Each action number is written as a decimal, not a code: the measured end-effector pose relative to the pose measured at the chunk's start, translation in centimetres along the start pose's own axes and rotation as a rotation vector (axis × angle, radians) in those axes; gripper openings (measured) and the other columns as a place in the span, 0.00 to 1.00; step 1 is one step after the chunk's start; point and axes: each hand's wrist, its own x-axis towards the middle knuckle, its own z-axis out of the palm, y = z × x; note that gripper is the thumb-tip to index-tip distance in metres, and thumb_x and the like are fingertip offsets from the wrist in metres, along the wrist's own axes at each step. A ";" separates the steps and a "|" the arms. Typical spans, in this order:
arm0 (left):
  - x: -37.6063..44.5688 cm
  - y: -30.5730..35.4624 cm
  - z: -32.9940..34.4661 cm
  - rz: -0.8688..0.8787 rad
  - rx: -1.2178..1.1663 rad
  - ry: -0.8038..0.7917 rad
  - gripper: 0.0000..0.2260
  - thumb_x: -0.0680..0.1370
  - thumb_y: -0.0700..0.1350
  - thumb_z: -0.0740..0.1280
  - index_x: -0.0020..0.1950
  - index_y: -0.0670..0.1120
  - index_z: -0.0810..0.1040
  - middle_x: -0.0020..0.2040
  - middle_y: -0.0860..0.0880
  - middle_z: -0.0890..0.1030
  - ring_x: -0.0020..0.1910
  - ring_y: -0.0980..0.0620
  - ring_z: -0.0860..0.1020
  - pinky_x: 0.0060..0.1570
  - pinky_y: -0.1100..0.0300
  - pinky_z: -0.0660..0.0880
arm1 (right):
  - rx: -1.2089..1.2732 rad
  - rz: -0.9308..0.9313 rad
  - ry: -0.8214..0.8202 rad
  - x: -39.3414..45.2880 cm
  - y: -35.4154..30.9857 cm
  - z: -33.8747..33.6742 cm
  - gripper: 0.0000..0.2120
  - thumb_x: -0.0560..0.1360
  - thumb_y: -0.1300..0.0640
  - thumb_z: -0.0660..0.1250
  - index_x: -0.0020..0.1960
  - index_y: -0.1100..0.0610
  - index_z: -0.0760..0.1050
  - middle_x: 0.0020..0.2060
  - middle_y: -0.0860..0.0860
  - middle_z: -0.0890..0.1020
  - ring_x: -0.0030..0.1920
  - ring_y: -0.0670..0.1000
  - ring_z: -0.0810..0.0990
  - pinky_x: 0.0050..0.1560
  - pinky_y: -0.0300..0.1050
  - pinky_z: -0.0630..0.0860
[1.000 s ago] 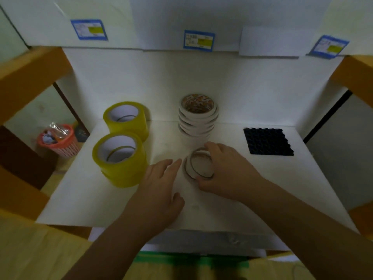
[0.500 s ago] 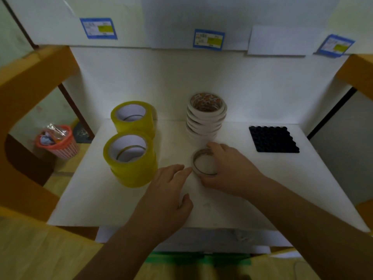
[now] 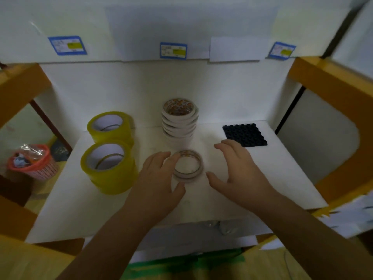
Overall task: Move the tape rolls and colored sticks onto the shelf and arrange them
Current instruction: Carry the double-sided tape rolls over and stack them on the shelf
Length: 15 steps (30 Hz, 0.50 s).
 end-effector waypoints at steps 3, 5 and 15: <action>0.2 2.4 0.0 0.020 -0.006 0.016 0.30 0.72 0.55 0.64 0.73 0.46 0.69 0.68 0.45 0.72 0.68 0.45 0.67 0.68 0.55 0.62 | 0.000 0.050 0.065 -2.4 1.2 -2.0 0.31 0.74 0.47 0.71 0.73 0.56 0.67 0.71 0.52 0.68 0.71 0.50 0.64 0.69 0.40 0.59; 0.2 4.5 0.0 0.052 -0.014 0.029 0.32 0.72 0.57 0.60 0.74 0.47 0.67 0.67 0.45 0.72 0.67 0.45 0.68 0.68 0.53 0.64 | -0.004 0.078 0.101 -4.1 2.0 -3.6 0.31 0.75 0.49 0.71 0.74 0.56 0.65 0.71 0.52 0.68 0.71 0.51 0.64 0.69 0.39 0.59; -1.7 17.4 2.4 0.123 -0.051 -0.053 0.34 0.76 0.58 0.63 0.80 0.51 0.56 0.75 0.47 0.63 0.73 0.47 0.60 0.72 0.49 0.60 | -0.061 0.145 0.106 -15.8 6.9 -12.4 0.29 0.75 0.49 0.69 0.73 0.54 0.66 0.66 0.50 0.72 0.64 0.52 0.71 0.61 0.44 0.71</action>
